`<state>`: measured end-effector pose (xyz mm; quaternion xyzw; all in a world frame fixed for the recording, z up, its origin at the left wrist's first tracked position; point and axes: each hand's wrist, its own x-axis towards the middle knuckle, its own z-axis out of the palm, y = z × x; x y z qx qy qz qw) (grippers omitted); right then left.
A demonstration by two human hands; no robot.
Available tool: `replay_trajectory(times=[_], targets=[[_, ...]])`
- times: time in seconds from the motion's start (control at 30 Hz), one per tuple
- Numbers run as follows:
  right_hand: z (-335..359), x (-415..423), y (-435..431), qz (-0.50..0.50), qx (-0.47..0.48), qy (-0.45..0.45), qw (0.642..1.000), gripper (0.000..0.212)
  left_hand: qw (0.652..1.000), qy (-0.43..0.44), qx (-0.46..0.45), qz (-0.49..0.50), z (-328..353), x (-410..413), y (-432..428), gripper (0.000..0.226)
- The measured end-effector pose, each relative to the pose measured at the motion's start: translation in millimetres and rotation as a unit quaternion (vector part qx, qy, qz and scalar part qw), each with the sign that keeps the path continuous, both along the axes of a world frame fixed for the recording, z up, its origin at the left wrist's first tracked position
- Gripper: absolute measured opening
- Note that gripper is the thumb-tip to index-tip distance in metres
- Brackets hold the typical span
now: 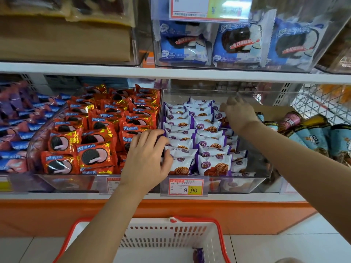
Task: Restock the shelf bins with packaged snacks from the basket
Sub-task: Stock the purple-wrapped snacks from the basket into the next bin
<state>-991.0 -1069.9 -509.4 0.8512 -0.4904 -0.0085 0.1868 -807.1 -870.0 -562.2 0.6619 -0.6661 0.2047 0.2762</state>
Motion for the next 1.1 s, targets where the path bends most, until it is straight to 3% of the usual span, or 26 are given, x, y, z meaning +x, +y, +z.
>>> replay_trajectory(times=[0.3, 0.43, 0.6, 0.73, 0.83, 1.1], targets=[[-15, -11, 12, 0.028, 0.035, -0.055, 0.998, 0.055, 1.000, -0.010, 0.008, 0.007, 1, -1, 1, 0.030], [-16, -24, 32, 0.012, 0.067, -0.174, 0.982, 0.040, 1.000, -0.024, 0.008, 0.006, 1, 0, 2, 0.031], [-22, -35, 81, 0.120, -0.006, -0.358, 0.926, 0.031, 0.998, -0.055, -0.017, -0.019, -4, 1, 5, 0.031], [-28, -32, 119, 0.284, -0.093, -0.333, 0.895, 0.027, 0.997, -0.064, -0.041, -0.030, -7, 1, 13, 0.032], [-45, -24, 143, 0.399, -0.094, -0.295, 0.863, 0.025, 0.994, -0.076, -0.065, -0.032, -18, 0, 30, 0.030], [-106, -14, 178, 0.496, -0.014, -0.184, 0.848, 0.035, 0.991, -0.089, -0.094, -0.021, -61, 11, 87, 0.026]])
